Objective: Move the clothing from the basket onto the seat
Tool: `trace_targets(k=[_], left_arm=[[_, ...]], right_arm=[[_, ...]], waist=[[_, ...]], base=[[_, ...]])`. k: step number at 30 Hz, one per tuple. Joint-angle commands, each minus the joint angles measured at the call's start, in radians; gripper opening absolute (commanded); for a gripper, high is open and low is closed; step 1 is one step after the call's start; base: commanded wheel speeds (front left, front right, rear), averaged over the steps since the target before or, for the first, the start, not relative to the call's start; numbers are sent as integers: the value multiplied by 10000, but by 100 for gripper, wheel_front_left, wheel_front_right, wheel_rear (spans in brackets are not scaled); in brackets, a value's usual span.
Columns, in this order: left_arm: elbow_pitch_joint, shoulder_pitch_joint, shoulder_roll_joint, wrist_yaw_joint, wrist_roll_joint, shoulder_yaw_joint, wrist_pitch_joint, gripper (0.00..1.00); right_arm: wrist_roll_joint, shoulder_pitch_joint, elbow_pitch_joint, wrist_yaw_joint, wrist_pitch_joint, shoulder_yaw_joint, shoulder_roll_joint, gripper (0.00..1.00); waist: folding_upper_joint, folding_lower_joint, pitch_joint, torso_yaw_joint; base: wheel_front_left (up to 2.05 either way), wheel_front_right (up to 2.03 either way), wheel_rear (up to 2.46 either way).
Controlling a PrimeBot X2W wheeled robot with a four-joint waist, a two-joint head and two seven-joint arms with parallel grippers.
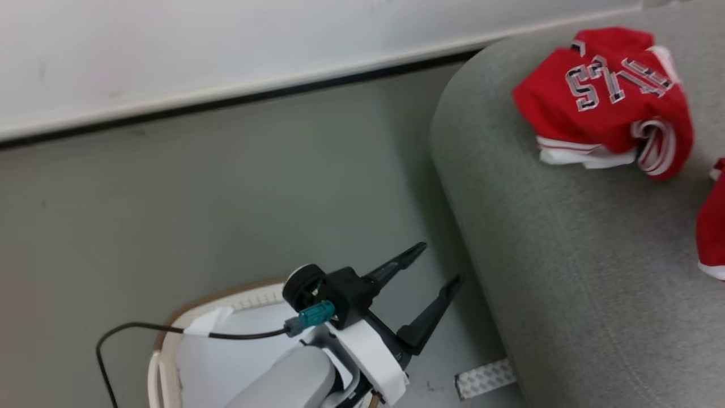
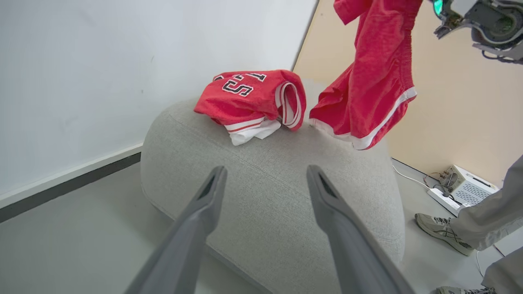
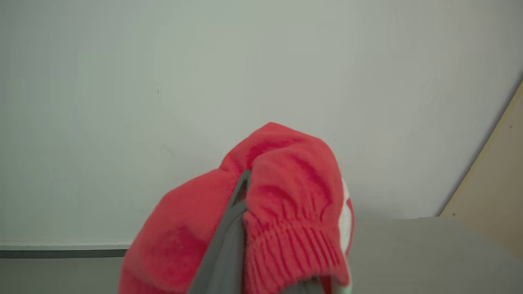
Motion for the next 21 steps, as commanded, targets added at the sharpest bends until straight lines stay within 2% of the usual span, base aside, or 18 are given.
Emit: trace_targets(k=[1, 7, 9, 10, 12, 14, 15, 16, 17, 21], left_arm=[[-60, -128, 138, -5, -179, 92, 64, 100], [-155, -349, 295, -13, -259, 111, 163, 100], [-143, -378, 278, -20, -284, 102, 152, 100], [-134, -384, 255, -24, -301, 95, 139, 100], [-102, -374, 219, -30, -344, 112, 105, 100], [-55, -323, 193, -31, -400, 133, 68, 100], [-16, -285, 192, -30, -425, 150, 73, 100], [19, -238, 176, -31, -456, 162, 65, 100], [50, -194, 146, -31, -498, 165, 45, 100], [179, -29, 67, -36, -564, 196, -14, 100]], right_arm=[[282, -260, 587, -23, -63, 196, 222, 0], [698, -875, 3028, -23, 636, 1287, 522, 0], [906, -891, 3859, -23, 1320, 1771, 579, 0], [1048, -927, 4185, -23, 1716, 2033, 579, 5], [1385, -1072, 4784, -24, 2565, 2340, 529, 16], [1609, -1240, 4986, -24, 3018, 2660, 471, 36], [1730, -1313, 5086, -24, 3121, 2732, 487, 43], [1825, -1325, 5213, -23, 3252, 2827, 510, 62], [1905, -1333, 5366, -23, 3471, 2943, 516, 100], [2094, -1527, 5567, -23, 3990, 3394, 429, 100]], waist=[[0, -1, 798, 291], [0, -1, 1423, 551], [0, -1, 1449, 646], [0, -1, 1434, 683], [0, -1, 1353, 742], [0, -1, 1240, 766], [0, -1, 1168, 760], [0, -1, 1081, 751], [0, -1, 992, 739], [0, -1, 503, 657]], base=[[0, 0, 0], [0, 0, 0], [0, 0, 0], [0, 0, 0], [0, 0, 0], [0, 0, 0], [0, 0, 0], [0, 0, 0], [0, 0, 0], [0, 0, 0]])
